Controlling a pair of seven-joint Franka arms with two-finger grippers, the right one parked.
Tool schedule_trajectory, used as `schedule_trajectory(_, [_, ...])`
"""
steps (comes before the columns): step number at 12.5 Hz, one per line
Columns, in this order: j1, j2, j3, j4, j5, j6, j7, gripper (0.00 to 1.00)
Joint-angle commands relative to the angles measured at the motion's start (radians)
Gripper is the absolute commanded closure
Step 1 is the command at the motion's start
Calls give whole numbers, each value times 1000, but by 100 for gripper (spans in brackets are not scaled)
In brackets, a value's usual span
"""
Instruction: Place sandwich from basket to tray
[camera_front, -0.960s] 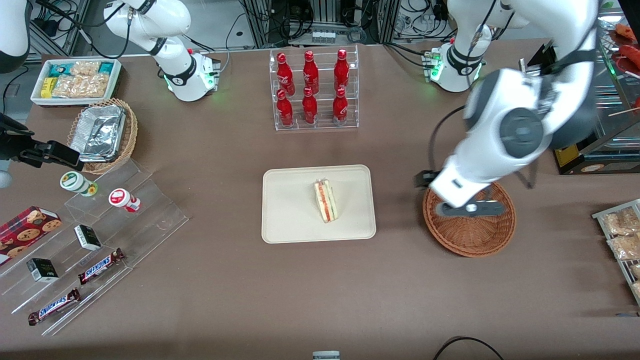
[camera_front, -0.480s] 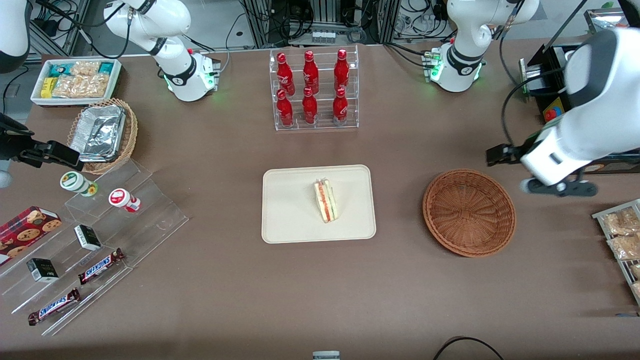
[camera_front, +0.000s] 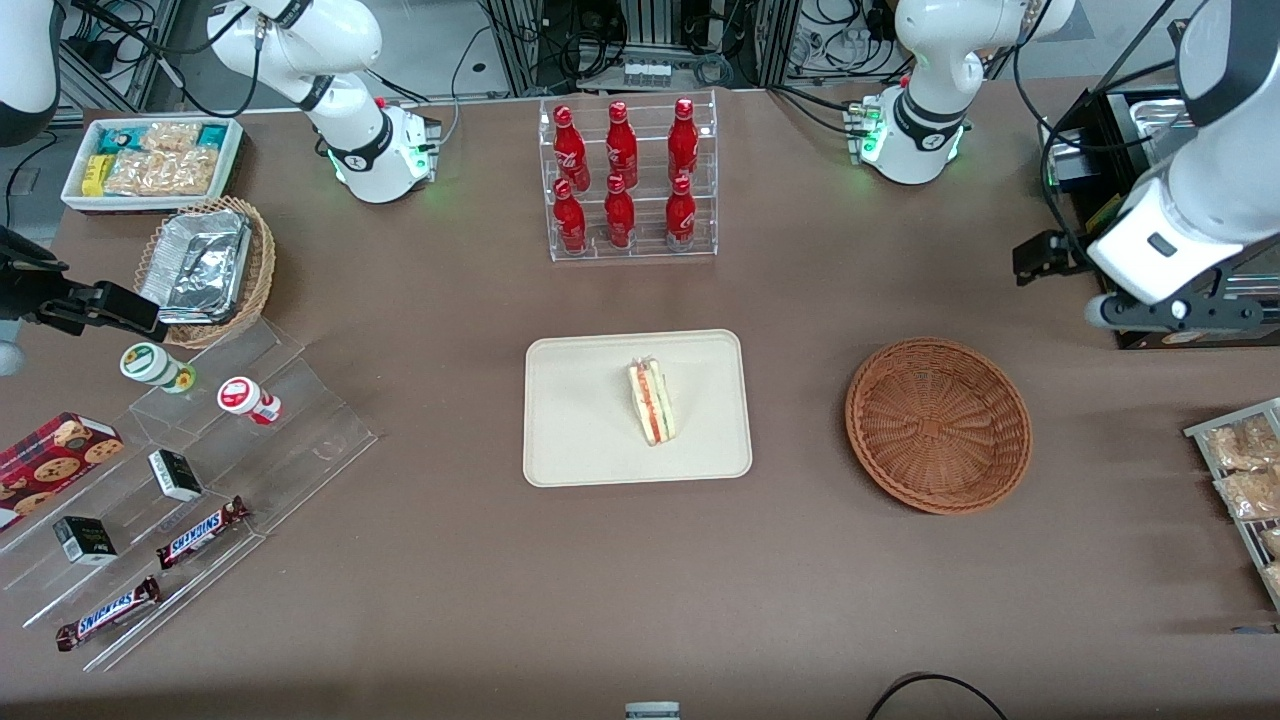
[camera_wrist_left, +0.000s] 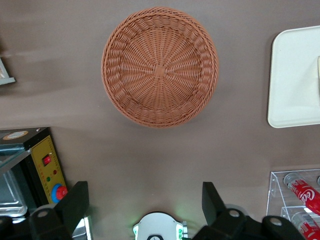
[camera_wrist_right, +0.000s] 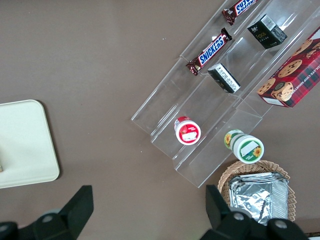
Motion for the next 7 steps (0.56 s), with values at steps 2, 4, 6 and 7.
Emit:
schedule_trajectory(2, [6, -72, 39, -29, 0, -23, 6, 0])
schedule_trajectory(4, [-34, -87, 88, -29, -1, -34, 6, 0])
schedule_trajectory(6, [-31, -94, 101, -31, -19, -35, 5, 0])
schedule_trajectory(7, [-29, -94, 101, -31, -44, -32, 5, 0])
